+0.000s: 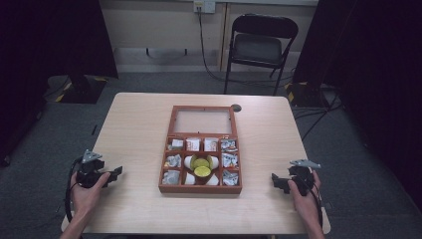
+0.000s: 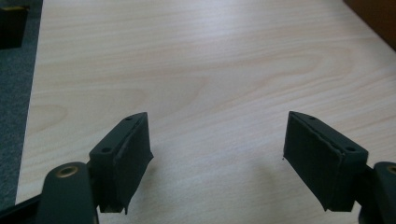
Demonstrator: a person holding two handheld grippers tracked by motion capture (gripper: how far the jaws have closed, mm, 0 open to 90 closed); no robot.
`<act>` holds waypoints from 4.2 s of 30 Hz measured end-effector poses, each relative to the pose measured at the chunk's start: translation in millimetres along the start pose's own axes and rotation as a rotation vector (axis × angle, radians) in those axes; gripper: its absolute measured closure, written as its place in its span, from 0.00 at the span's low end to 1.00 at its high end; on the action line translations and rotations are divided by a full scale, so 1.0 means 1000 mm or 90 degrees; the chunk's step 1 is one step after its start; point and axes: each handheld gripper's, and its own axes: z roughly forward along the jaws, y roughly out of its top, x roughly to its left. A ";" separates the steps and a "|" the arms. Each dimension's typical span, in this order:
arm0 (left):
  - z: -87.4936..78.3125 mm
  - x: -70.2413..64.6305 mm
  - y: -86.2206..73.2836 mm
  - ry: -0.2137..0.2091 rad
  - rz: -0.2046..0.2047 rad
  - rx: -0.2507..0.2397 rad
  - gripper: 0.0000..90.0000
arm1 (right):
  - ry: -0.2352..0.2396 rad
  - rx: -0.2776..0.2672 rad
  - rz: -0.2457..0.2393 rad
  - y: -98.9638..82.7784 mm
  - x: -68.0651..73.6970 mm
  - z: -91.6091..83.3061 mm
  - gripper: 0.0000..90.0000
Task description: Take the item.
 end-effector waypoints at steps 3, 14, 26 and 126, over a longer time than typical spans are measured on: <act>0.000 -0.003 0.001 -0.014 -0.010 -0.002 0.28 | 0.000 0.000 0.000 0.000 0.000 0.000 0.00; -0.004 -0.018 0.009 -0.050 0.021 -0.018 0.29 | 0.000 0.000 0.000 0.000 0.000 0.000 0.00; -0.013 -0.033 0.019 -0.092 0.046 -0.046 0.31 | 0.000 0.000 0.000 0.000 0.000 0.000 0.00; 0.045 -0.223 0.101 -0.373 0.276 0.014 0.43 | -0.001 0.001 -0.001 0.000 0.000 0.000 0.00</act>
